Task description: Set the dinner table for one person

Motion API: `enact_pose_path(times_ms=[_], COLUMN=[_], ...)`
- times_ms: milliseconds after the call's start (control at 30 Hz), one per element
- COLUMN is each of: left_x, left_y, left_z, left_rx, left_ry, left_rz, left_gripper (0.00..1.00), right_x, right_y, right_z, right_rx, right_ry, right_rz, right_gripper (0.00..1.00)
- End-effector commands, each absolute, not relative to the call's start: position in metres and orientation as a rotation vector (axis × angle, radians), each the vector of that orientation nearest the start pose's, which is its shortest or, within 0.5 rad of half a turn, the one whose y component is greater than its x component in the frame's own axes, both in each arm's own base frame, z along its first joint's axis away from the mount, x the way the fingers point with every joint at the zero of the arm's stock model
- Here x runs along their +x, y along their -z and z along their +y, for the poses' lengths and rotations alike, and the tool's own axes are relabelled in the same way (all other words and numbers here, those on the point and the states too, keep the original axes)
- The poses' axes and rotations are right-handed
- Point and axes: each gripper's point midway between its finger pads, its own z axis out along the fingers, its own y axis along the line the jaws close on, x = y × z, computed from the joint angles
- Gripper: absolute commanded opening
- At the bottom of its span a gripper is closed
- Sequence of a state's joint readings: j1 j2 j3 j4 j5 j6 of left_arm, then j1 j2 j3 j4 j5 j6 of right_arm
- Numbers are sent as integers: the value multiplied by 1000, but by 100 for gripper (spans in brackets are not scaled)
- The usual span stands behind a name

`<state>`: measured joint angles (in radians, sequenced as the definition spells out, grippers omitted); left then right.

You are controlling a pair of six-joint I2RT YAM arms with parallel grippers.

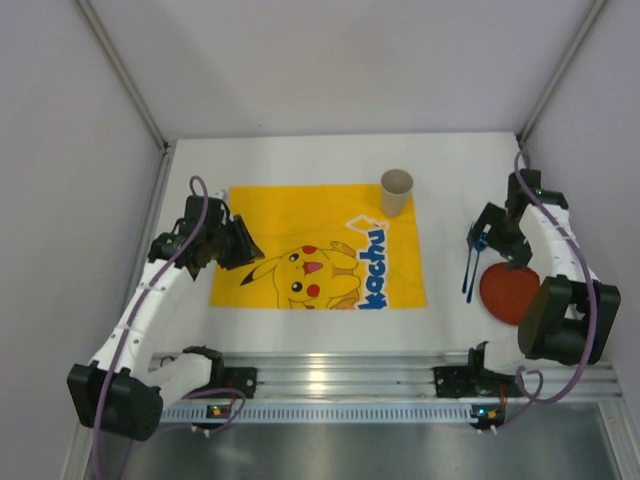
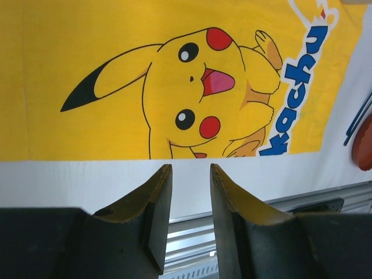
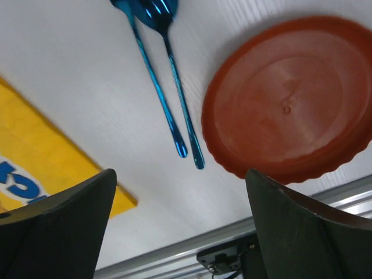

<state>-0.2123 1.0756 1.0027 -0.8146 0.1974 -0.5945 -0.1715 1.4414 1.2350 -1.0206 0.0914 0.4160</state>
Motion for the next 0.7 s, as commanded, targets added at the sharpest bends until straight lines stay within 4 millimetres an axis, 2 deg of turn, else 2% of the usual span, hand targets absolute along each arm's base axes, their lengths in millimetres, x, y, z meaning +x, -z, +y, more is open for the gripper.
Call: enact_pose_path(times_ms=[0, 33, 200, 233, 300, 400, 567, 667], left_x=[248, 247, 242, 242, 240, 238, 238, 239], left_y=[-182, -182, -179, -179, -177, -176, -173, -171], left_z=[-121, -122, -123, -122, -122, -120, -118, -118], left_rx=[-321, -322, -324, -318, -312, -315, -316, -318], left_ry=[647, 655, 666, 659, 648, 635, 617, 617], left_rz=[2462, 2462, 2467, 2467, 2477, 2485, 2492, 2498], left_gripper=[38, 38, 38, 38, 38, 38, 38, 38], right_x=[256, 248, 234, 236, 236, 239, 243, 246], right_y=[-90, -74, -40, -36, -29, -22, -9, -1], right_z=[-49, -46, -52, -53, -55, -58, -60, -61], right_rx=[900, 922, 961, 964, 973, 978, 975, 966], right_ry=[18, -16, 13, 20, 31, 56, 67, 82], right_rz=[2739, 2766, 2838, 2837, 2856, 2868, 2888, 2904], right_gripper=[89, 85, 67, 59, 50, 40, 30, 17])
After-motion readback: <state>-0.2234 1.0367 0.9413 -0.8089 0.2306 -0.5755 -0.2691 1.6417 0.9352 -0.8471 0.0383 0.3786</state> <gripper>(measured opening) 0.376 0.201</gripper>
